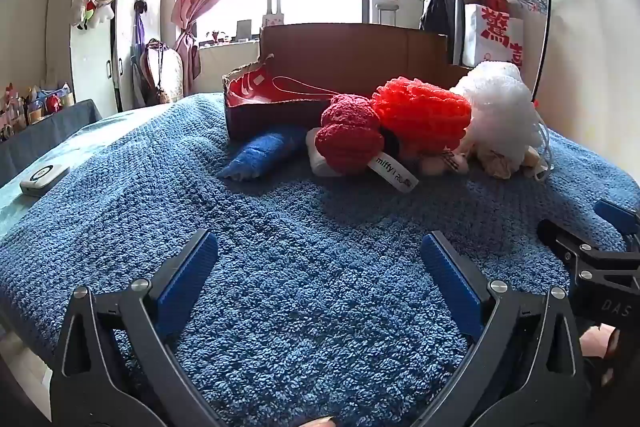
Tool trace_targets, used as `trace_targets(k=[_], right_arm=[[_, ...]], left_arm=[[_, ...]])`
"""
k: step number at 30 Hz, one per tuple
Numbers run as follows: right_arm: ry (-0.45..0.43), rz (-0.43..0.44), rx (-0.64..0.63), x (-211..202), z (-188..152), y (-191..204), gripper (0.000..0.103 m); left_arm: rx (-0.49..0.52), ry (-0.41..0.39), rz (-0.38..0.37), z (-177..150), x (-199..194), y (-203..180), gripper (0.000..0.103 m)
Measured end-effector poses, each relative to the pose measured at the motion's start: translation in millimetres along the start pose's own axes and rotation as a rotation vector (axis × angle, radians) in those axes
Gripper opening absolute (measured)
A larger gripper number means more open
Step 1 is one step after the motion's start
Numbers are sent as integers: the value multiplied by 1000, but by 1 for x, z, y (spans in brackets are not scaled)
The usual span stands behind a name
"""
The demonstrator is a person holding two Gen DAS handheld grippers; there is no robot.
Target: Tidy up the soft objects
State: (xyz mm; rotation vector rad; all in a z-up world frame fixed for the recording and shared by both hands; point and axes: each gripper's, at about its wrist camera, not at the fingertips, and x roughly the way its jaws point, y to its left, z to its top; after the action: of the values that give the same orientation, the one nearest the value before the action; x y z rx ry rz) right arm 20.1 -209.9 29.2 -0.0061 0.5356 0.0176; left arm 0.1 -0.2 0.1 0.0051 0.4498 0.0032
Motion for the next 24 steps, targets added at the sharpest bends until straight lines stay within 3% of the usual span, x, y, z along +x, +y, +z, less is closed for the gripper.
trace_targets(k=[24], right_arm=[[-3, -2, -4, 0, 0, 0, 103]], left_arm=[[-3, 6, -2, 0, 0, 0, 103]])
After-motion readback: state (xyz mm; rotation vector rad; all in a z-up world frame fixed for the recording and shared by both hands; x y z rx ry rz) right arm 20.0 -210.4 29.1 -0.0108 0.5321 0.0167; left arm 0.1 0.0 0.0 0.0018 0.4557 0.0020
